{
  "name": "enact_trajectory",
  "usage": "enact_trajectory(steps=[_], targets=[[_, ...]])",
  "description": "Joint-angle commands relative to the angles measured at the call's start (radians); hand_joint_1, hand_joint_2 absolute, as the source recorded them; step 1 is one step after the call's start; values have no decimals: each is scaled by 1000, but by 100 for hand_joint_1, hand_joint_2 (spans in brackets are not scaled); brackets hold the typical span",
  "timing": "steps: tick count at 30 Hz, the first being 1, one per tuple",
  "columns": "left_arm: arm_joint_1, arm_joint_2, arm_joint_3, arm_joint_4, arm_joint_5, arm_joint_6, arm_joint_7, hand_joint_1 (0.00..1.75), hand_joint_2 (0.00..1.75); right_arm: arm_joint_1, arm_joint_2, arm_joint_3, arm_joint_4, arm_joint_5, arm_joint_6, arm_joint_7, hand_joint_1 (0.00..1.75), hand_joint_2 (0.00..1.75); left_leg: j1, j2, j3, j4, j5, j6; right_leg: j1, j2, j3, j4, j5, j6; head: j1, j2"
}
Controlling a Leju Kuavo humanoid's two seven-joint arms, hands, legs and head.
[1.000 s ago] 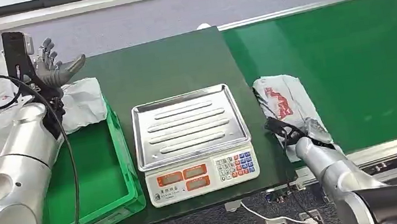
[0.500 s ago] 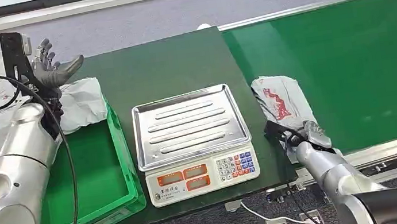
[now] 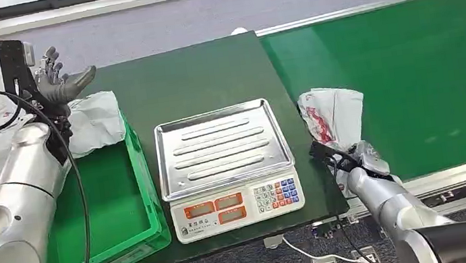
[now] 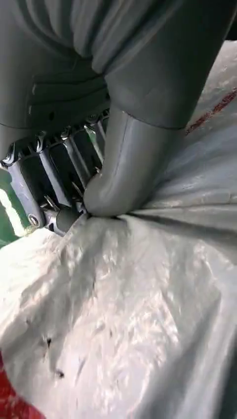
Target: Moved the parcel from conveyor to table for the left to box.
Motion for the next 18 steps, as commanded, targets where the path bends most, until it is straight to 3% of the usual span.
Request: enact_trajectory(steps=[1,2,9,11,12,18], targets=[[-26,6,-20,49,0,-9,-1,0,175,-13,0,11,41,-1,-12,-10,175,175,0,0,2,-1,-1,0,0,1,3,-1,0,0,0,0],[-26,5,-21,49,0,-9,-1,0,175,-13,0,11,41,0,-12,-10,175,175,1,0,7,-3,-1,0,1,2,8,-5,-1,-1,0,0],[-20,-3,-26,51,1,-10,2,0,175,-8,-3,-15,34,-1,-52,-34,175,175,1,-1,2,-1,-1,0,0,0,3,-1,-1,-1,0,0],[-15,5,-26,49,4,-12,-2,0,175,-22,5,-59,25,-40,-108,-94,175,175,0,0,3,-1,-1,0,0,1,3,-1,-1,-1,0,0],[-5,8,-7,42,27,-23,-23,0,175,-37,22,-117,-8,-112,-235,-230,175,175,1,0,4,-1,-1,0,0,1,4,-2,-1,-1,0,0],[20,-19,-11,38,38,-40,-56,0,175,-154,71,-150,-91,-184,-319,-397,175,175,-1,5,2,0,-1,0,-1,6,0,1,0,-1,0,0]])
